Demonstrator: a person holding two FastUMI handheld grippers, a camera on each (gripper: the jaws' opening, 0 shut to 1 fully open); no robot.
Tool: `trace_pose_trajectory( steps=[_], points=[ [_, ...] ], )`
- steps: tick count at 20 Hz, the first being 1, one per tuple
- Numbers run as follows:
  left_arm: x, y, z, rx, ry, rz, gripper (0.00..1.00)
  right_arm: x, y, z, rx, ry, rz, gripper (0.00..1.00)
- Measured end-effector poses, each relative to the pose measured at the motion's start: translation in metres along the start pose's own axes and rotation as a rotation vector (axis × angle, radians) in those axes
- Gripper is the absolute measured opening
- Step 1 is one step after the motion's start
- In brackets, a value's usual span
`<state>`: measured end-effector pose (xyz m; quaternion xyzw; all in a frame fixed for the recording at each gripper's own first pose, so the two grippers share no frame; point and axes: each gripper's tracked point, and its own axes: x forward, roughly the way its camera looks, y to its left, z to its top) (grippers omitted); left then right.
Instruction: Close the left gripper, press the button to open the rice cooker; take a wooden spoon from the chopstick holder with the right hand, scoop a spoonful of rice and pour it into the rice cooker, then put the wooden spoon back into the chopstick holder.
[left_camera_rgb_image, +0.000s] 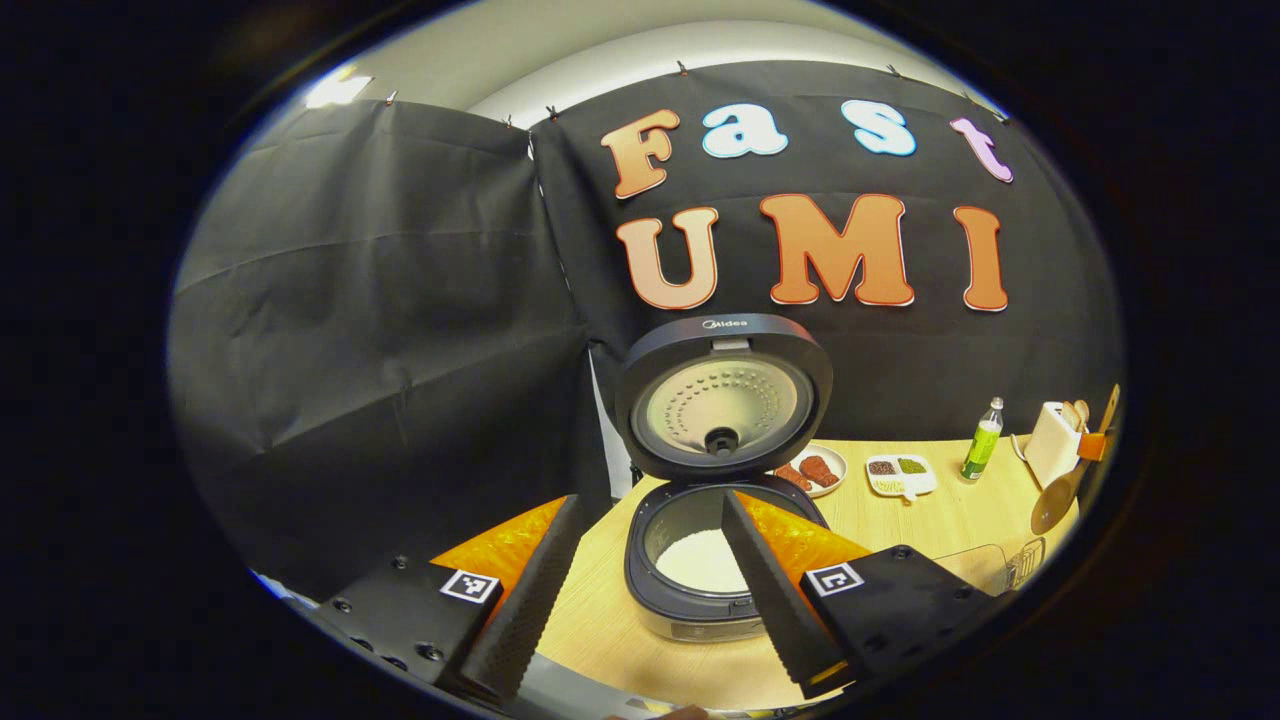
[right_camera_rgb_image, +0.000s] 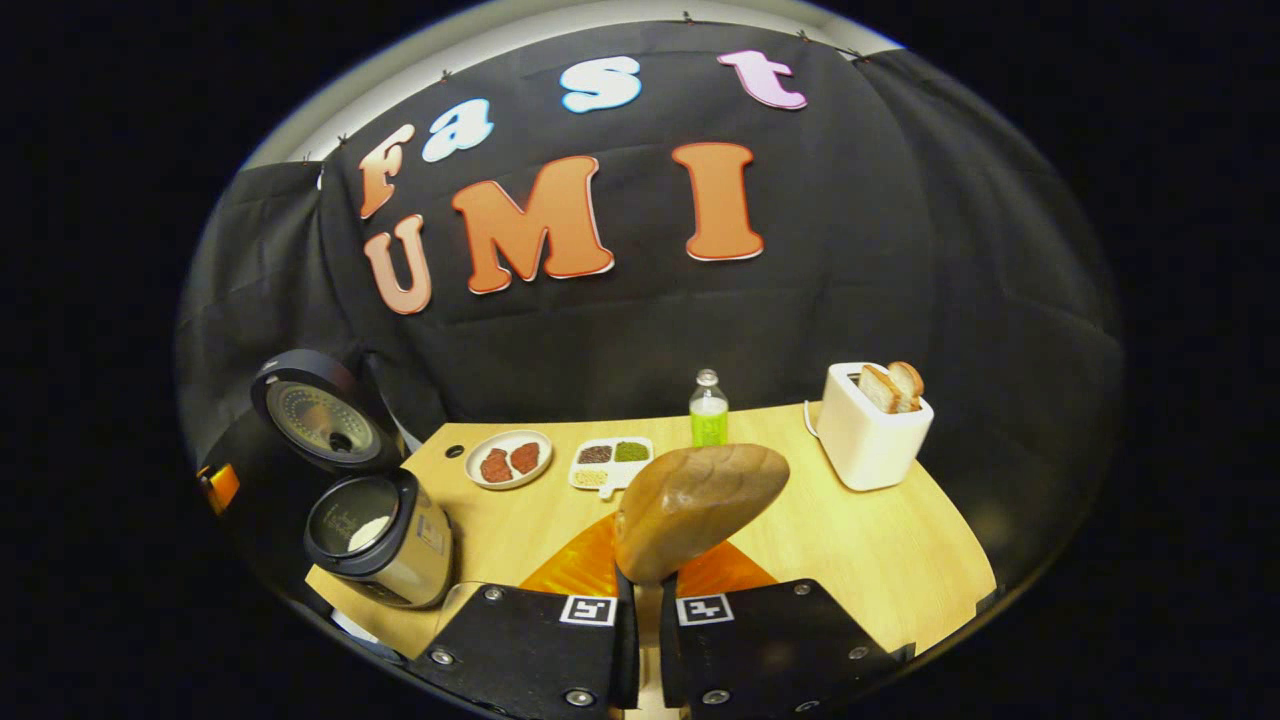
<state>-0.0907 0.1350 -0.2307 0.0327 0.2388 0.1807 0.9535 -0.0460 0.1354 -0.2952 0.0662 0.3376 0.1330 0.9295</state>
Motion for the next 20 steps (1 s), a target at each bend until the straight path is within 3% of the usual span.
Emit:
trace_pose_trajectory(
  steps=[4, 8, 12, 13, 15, 20],
  points=[
    [-0.002, -0.005, 0.011, 0.024, -0.018, 0.002, 0.88, -0.001, -0.038, -0.030, 0.051, 0.049, -0.067, 0.08],
    [-0.007, -0.009, 0.015, 0.041, -0.016, 0.003, 0.95, 0.000, -0.055, -0.065, 0.108, 0.108, -0.099, 0.08],
    [-0.009, -0.015, 0.021, 0.048, -0.019, -0.002, 0.95, 0.001, -0.071, -0.075, 0.139, 0.109, -0.121, 0.08],
    [-0.010, -0.016, 0.025, 0.053, -0.027, -0.002, 1.00, 0.001, -0.073, -0.078, 0.156, 0.111, -0.118, 0.08],
    [-0.008, -0.019, 0.031, 0.063, -0.040, -0.004, 0.87, 0.006, -0.076, -0.089, 0.176, 0.122, -0.126, 0.07],
    [0.001, -0.021, 0.049, 0.053, -0.062, -0.019, 0.87, 0.019, -0.084, -0.123, 0.243, 0.188, -0.149, 0.08]
  ],
)
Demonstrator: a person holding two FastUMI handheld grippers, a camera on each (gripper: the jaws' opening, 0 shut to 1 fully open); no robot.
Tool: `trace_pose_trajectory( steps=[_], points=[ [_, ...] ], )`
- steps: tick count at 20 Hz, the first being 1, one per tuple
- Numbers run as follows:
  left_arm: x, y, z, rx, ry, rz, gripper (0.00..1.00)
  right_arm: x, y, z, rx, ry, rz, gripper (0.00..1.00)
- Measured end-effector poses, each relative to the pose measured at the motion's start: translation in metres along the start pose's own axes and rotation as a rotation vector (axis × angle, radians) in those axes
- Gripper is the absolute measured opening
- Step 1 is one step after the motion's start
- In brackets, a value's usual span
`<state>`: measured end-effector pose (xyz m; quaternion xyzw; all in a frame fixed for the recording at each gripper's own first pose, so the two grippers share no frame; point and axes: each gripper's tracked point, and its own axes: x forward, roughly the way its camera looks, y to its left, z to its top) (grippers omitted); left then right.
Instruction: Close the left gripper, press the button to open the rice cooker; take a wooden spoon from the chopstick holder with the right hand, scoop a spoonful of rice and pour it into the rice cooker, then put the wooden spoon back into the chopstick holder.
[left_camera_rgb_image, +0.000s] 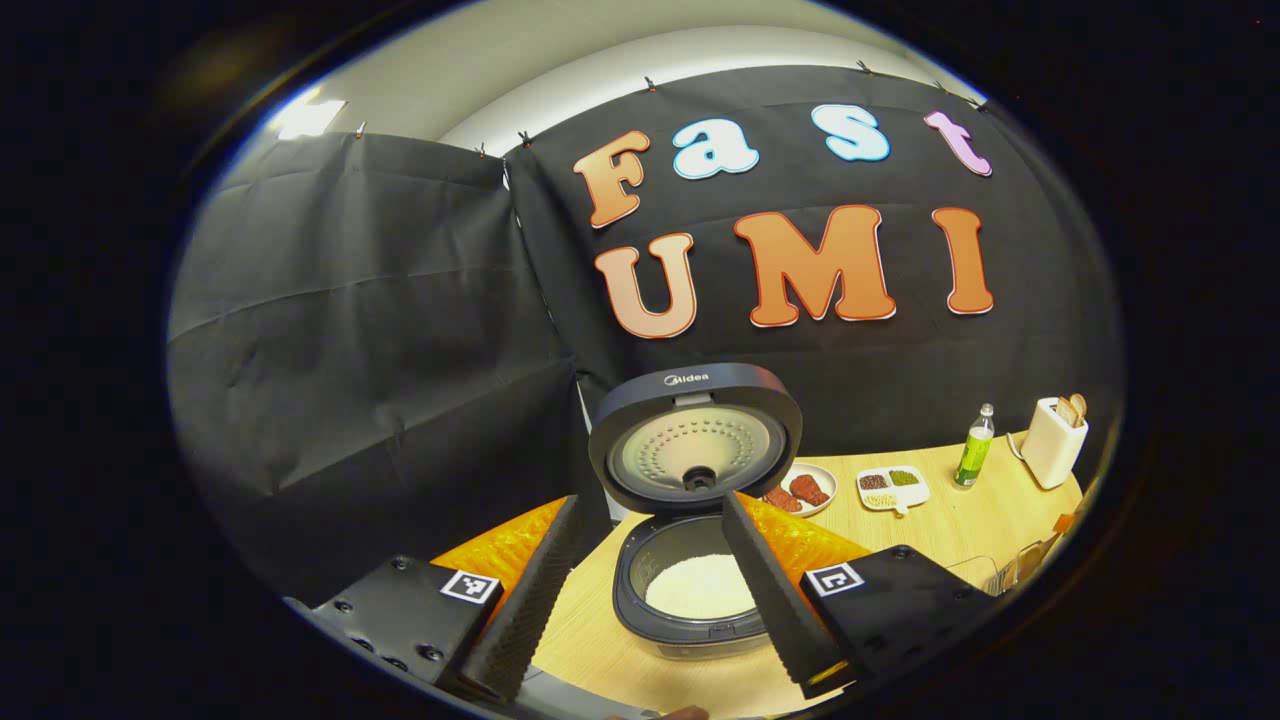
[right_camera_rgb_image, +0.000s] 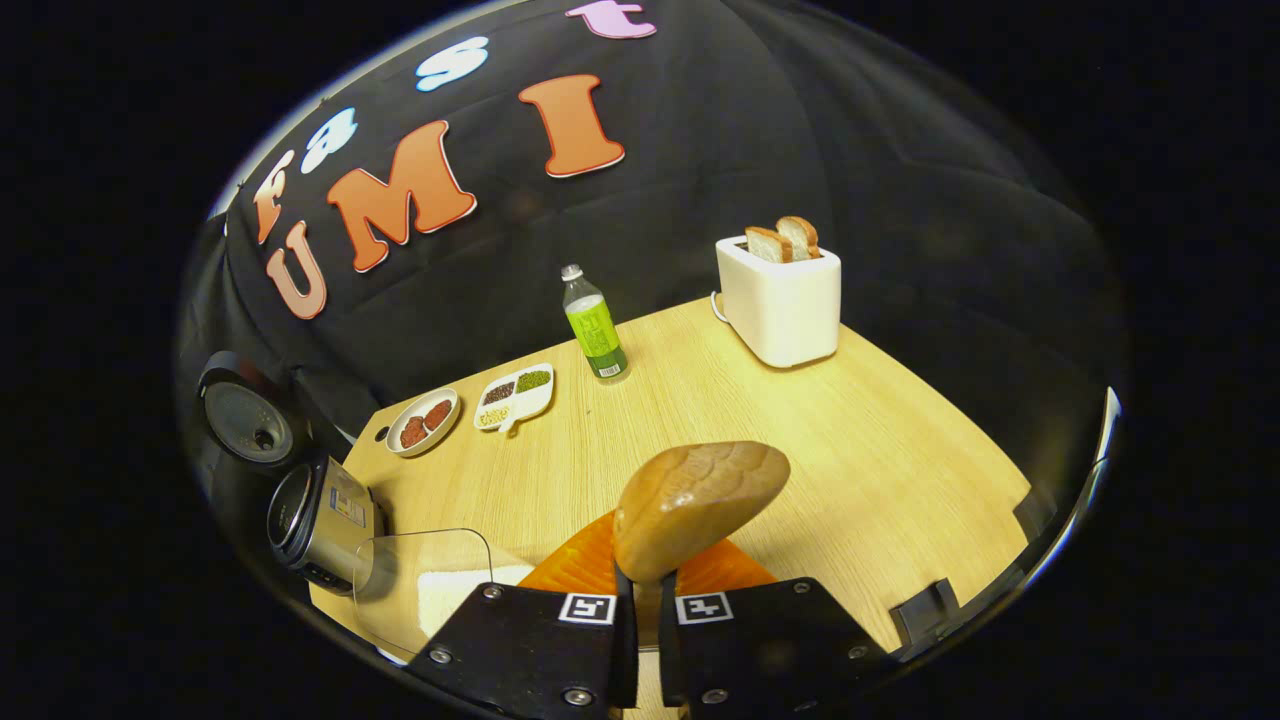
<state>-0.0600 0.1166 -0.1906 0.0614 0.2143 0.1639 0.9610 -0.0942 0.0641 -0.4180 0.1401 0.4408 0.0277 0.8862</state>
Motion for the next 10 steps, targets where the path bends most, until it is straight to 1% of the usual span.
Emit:
trace_pose_trajectory(
  steps=[3, 6, 8, 10],
  points=[
    [0.012, 0.009, 0.021, -0.031, -0.020, -0.003, 0.87, 0.006, -0.007, -0.007, 0.027, 0.019, -0.011, 0.08],
    [0.025, 0.022, 0.051, -0.027, -0.086, 0.021, 0.87, 0.005, -0.010, -0.013, 0.025, 0.047, -0.020, 0.10],
    [0.035, 0.024, 0.068, -0.032, -0.119, 0.021, 0.87, 0.005, -0.007, -0.019, 0.018, 0.078, -0.007, 0.13],
    [0.045, 0.022, 0.081, -0.050, -0.139, 0.005, 0.87, -0.001, -0.001, -0.014, 0.030, 0.075, 0.017, 0.17]
  ],
)
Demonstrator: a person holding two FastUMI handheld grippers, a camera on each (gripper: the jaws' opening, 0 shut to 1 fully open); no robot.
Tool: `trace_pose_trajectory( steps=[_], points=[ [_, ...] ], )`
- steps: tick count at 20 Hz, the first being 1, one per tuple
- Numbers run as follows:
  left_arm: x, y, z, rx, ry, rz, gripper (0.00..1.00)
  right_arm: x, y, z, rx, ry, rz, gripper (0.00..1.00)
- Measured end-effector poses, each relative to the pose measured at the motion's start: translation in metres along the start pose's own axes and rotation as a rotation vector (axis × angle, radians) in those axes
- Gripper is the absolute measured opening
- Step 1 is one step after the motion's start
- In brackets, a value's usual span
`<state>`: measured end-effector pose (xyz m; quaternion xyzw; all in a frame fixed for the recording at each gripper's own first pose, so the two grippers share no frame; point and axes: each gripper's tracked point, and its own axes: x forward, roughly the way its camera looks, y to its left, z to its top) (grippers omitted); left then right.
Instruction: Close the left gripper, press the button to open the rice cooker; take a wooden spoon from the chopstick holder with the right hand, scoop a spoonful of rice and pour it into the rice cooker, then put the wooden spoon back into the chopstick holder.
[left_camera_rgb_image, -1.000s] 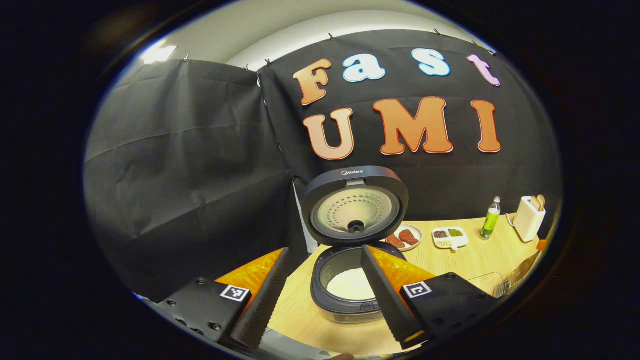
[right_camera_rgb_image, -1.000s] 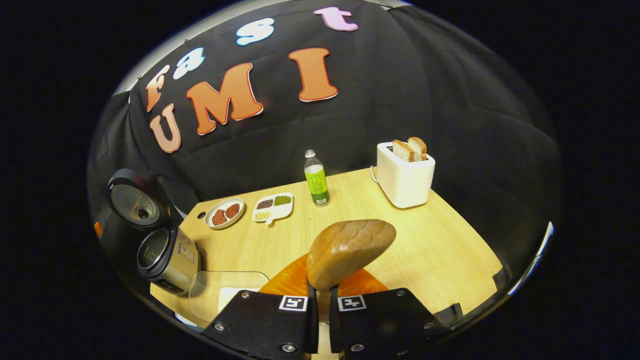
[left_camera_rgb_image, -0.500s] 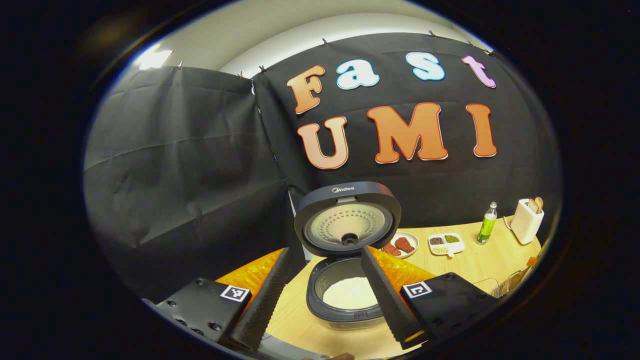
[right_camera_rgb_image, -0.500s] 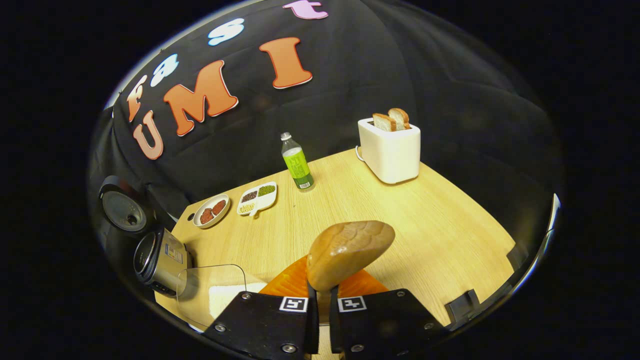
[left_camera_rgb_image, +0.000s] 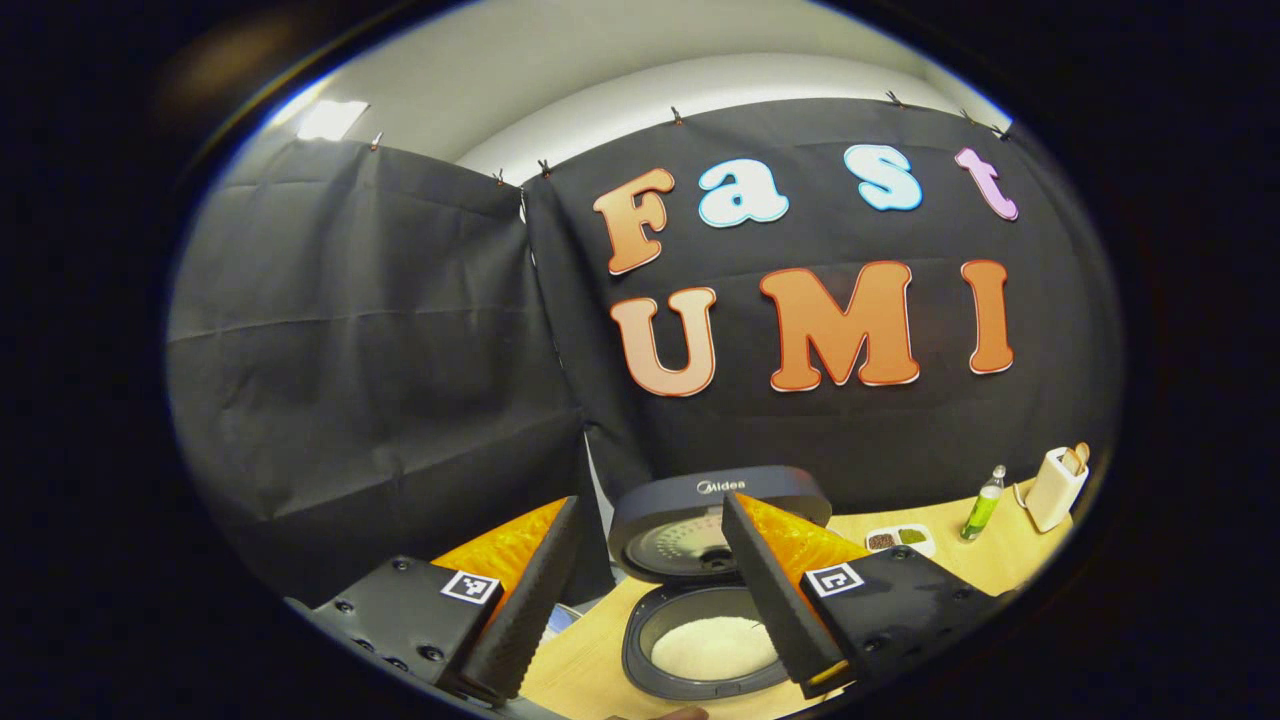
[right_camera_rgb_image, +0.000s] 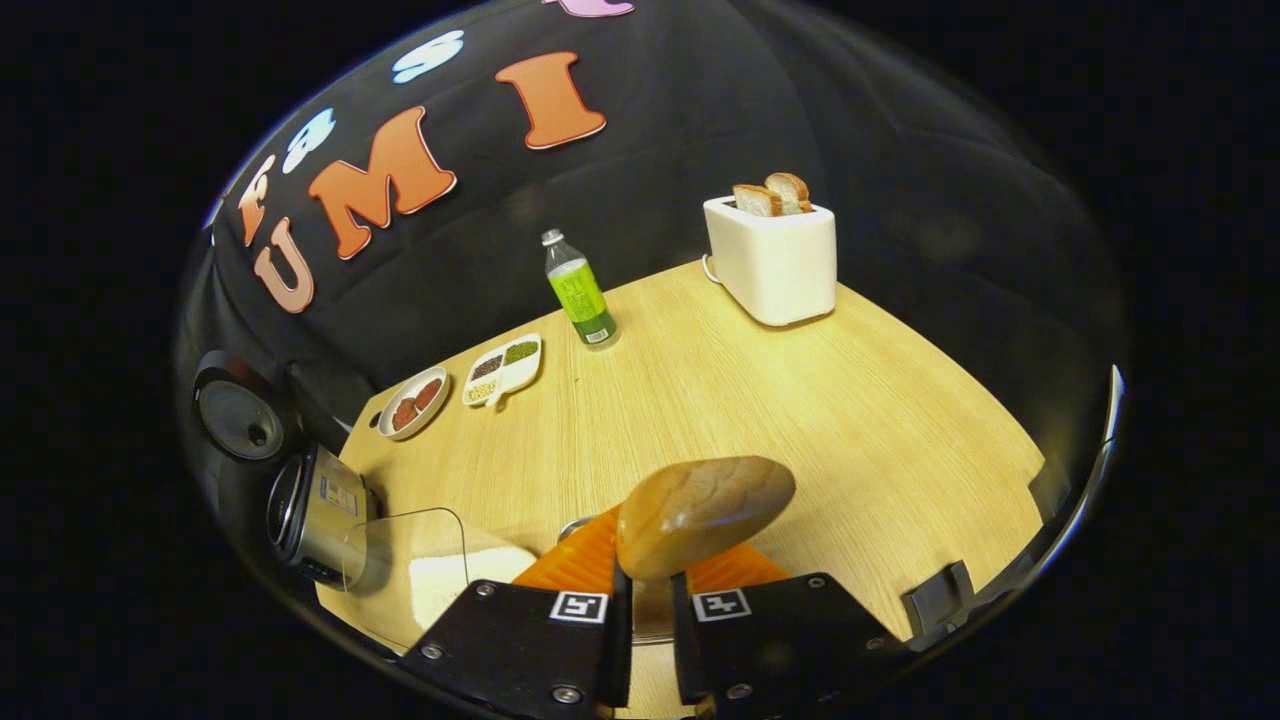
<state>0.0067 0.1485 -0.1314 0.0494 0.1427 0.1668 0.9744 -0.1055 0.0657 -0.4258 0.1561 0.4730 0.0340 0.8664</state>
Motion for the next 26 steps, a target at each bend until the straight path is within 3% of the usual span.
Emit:
trace_pose_trajectory(
  steps=[3, 4, 5, 8, 12, 13, 14, 16, 18, 19, 22, 24, 26],
  points=[
    [0.023, -0.010, 0.017, -0.045, -0.007, -0.043, 0.87, -0.012, -0.002, 0.014, 0.017, -0.024, 0.012, 0.25],
    [0.032, -0.012, 0.026, -0.060, -0.008, -0.055, 1.00, -0.017, -0.008, 0.020, 0.020, -0.040, 0.007, 0.33],
    [0.041, -0.013, 0.035, -0.070, -0.012, -0.062, 0.87, -0.022, -0.012, 0.027, 0.023, -0.059, 0.000, 0.37],
    [0.074, -0.027, 0.054, -0.093, 0.001, -0.105, 0.87, -0.040, -0.030, 0.046, 0.029, -0.111, -0.041, 0.58],
    [0.125, -0.050, 0.056, -0.118, 0.089, -0.163, 0.87, -0.069, -0.048, 0.076, 0.016, -0.197, -0.094, 0.75],
    [0.135, -0.056, 0.051, -0.130, 0.126, -0.173, 1.00, -0.076, -0.051, 0.084, 0.012, -0.216, -0.103, 0.77],
    [0.144, -0.062, 0.043, -0.140, 0.172, -0.188, 0.87, -0.084, -0.054, 0.091, 0.007, -0.234, -0.112, 0.78],
    [0.157, -0.068, 0.024, -0.144, 0.274, -0.193, 0.87, -0.099, -0.056, 0.107, -0.007, -0.278, -0.125, 0.79],
    [0.167, -0.076, 0.004, -0.160, 0.366, -0.206, 0.99, -0.112, -0.056, 0.120, -0.025, -0.315, -0.129, 0.79],
    [0.167, -0.078, -0.010, -0.165, 0.424, -0.208, 0.87, -0.118, -0.055, 0.126, -0.035, -0.328, -0.129, 0.79],
    [0.157, -0.080, -0.045, -0.182, 0.599, -0.193, 0.87, -0.131, -0.054, 0.138, -0.067, -0.361, -0.132, 0.79],
    [0.150, -0.072, -0.057, -0.147, 0.644, -0.171, 0.92, -0.134, -0.050, 0.141, -0.073, -0.366, -0.125, 0.79],
    [0.134, -0.072, -0.067, -0.119, 0.724, -0.174, 0.88, -0.134, -0.045, 0.144, -0.084, -0.368, -0.114, 0.79]
  ],
)
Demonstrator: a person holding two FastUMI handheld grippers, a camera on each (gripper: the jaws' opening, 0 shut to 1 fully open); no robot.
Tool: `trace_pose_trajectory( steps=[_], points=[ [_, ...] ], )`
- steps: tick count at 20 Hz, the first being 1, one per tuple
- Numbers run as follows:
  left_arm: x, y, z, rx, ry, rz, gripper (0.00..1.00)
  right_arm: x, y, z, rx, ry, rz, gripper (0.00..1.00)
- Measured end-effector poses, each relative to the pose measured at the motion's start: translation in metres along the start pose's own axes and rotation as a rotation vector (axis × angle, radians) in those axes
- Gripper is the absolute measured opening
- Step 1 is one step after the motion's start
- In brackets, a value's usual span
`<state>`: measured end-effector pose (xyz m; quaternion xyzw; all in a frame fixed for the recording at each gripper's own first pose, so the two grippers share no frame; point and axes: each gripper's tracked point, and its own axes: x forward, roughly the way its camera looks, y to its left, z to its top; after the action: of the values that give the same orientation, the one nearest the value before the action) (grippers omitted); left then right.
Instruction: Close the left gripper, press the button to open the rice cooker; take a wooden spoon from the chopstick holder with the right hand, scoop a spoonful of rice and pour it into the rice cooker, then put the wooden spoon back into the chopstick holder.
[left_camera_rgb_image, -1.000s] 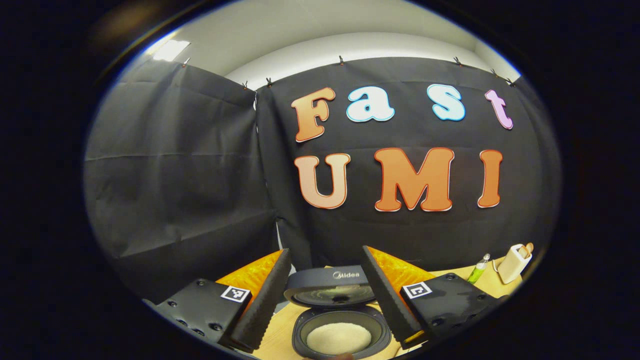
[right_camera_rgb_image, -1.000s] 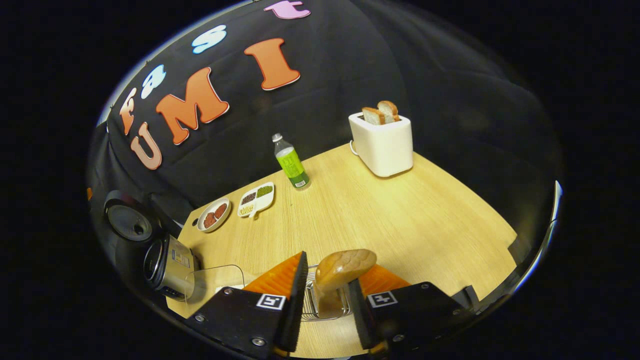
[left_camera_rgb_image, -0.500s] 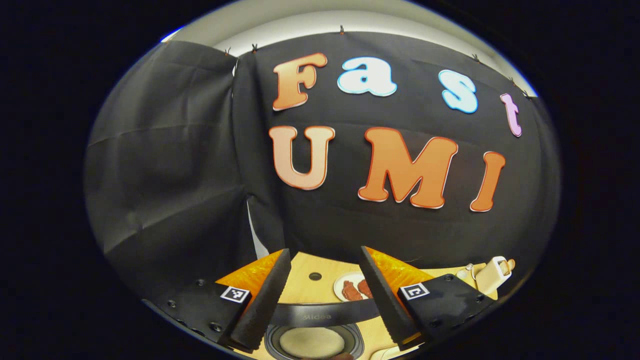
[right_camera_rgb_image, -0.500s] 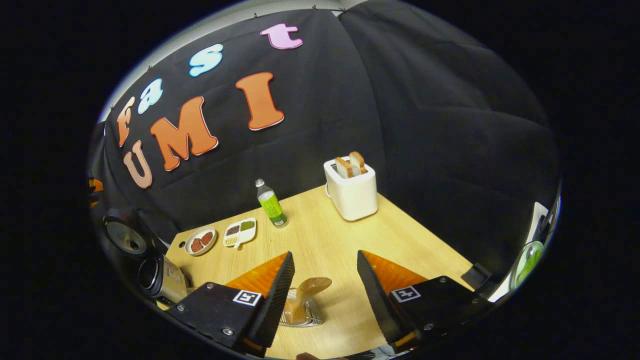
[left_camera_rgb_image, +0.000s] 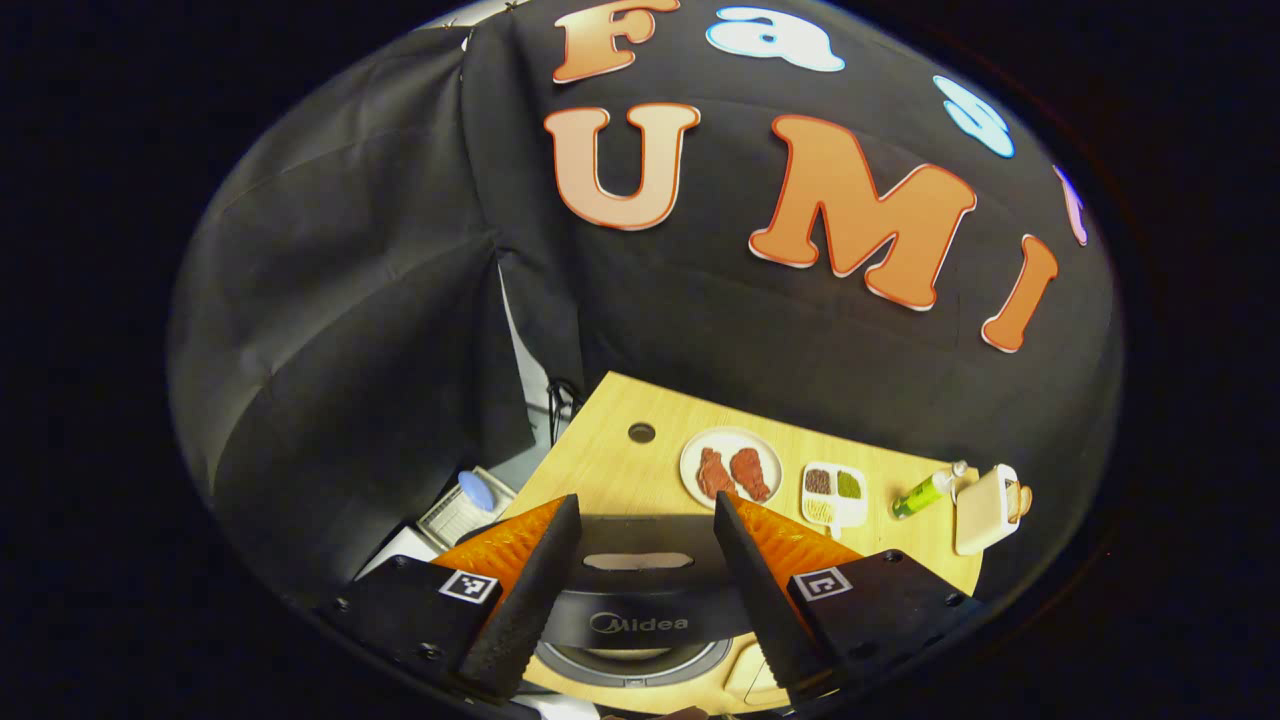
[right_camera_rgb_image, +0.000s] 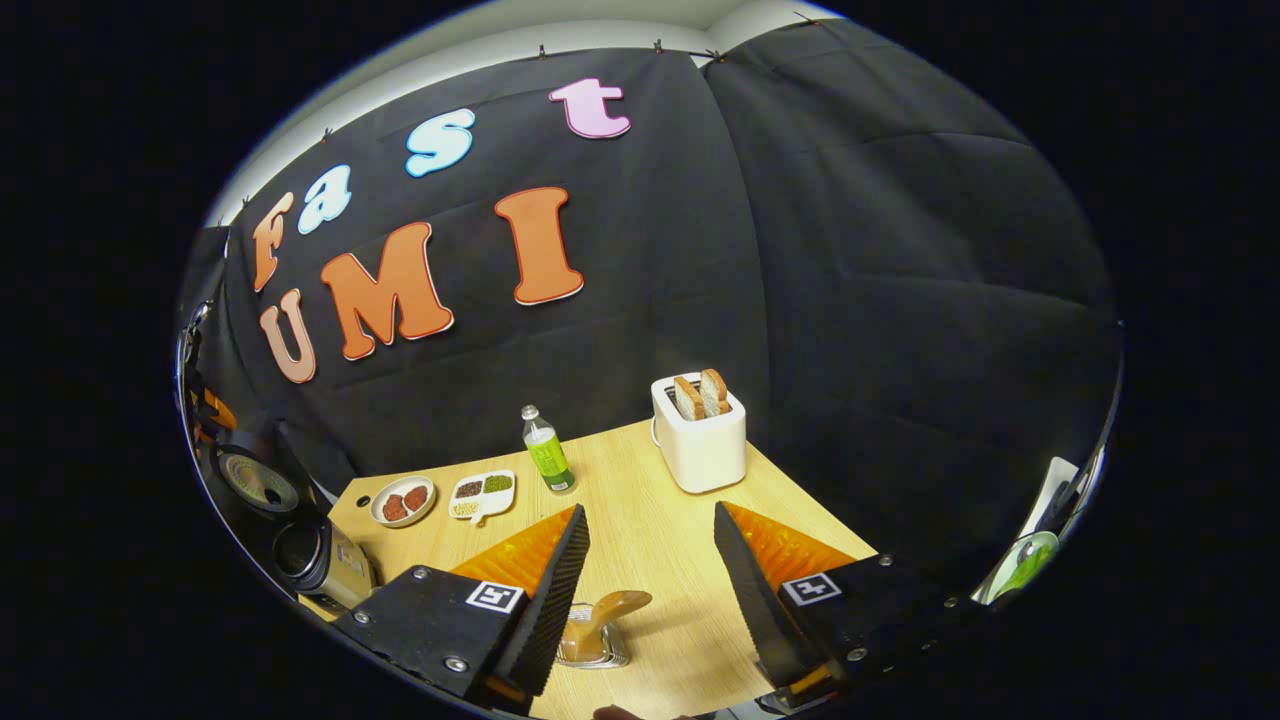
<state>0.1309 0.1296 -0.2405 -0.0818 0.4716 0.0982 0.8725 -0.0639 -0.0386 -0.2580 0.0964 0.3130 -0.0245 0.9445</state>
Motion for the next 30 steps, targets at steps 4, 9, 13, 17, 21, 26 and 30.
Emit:
trace_pose_trajectory(
  steps=[4, 9, 13, 17, 21, 26, 30],
  points=[
    [-0.010, -0.013, -0.049, 0.031, 0.160, -0.017, 0.93, 0.004, 0.010, 0.005, -0.059, -0.010, 0.012, 0.79],
    [-0.014, -0.016, -0.124, 0.027, 0.351, -0.013, 0.97, 0.008, 0.030, 0.008, -0.101, -0.016, 0.048, 0.79],
    [0.000, -0.013, -0.173, 0.035, 0.459, 0.003, 0.96, 0.011, 0.045, 0.006, -0.112, -0.007, 0.083, 0.79],
    [0.024, -0.012, -0.212, 0.033, 0.569, 0.034, 0.91, 0.011, 0.062, 0.006, -0.125, -0.001, 0.117, 0.79],
    [0.036, -0.011, -0.225, 0.008, 0.622, 0.055, 0.89, 0.011, 0.074, 0.006, -0.156, 0.005, 0.138, 0.79],
    [0.038, -0.013, -0.225, 0.002, 0.582, 0.067, 0.94, 0.011, 0.091, 0.012, -0.172, -0.006, 0.168, 0.79],
    [0.036, -0.011, -0.220, 0.026, 0.462, 0.047, 0.93, 0.009, 0.109, 0.025, -0.186, -0.035, 0.200, 0.79]
  ],
)
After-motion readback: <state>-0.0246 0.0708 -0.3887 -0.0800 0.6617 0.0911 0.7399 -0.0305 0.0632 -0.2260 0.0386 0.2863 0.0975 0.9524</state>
